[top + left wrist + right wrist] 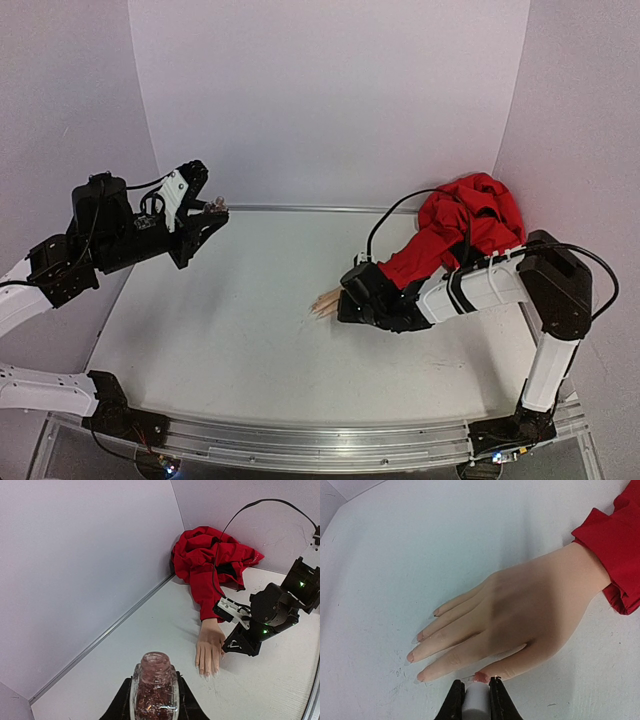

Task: Paint the nails

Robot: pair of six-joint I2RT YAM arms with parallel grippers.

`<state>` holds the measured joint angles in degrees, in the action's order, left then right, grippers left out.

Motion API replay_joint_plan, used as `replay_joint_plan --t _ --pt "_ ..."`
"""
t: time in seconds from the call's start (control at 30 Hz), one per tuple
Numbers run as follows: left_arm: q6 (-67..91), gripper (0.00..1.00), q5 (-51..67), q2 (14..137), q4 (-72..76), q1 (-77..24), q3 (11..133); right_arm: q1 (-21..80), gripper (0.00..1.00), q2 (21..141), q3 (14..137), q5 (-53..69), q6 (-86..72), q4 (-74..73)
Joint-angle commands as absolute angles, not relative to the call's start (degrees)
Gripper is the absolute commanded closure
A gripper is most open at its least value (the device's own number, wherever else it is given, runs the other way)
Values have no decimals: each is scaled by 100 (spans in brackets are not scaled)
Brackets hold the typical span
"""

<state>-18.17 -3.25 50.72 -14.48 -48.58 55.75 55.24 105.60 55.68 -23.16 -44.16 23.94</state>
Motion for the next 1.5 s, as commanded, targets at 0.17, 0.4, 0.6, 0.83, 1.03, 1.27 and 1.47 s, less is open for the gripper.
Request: replay_joint_plan --t 0.17,0.4,0.6,0.83,1.03,1.27,1.47 --pt "-1854 100 -388 5041 -1301 -4834 5660 5494 100 10750 5873 -2378 -4321 2294" --pt "-1855 100 -387 5029 -1301 -4833 5647 5500 100 10771 5862 -2330 -4357 2294" --pt "-1856 100 -396 5019 -1299 -4835 5651 5500 100 10807 5871 -2259 -4350 2311" --pt "-1857 100 -396 5010 -1300 -4834 5651 5495 100 10854 5889 -2157 -4346 2353" --pt "-1856 100 -387 5012 -1300 -4835 5647 5494 100 10859 5889 -2112 -4345 2389" --pt "-1857 100 -378 5002 -1301 -4839 5641 5499 100 10824 5846 -2079 -4368 2441" --pt "-1849 100 -369 5001 -1301 -4835 5639 5503 100 10759 5787 -2050 -4365 2501"
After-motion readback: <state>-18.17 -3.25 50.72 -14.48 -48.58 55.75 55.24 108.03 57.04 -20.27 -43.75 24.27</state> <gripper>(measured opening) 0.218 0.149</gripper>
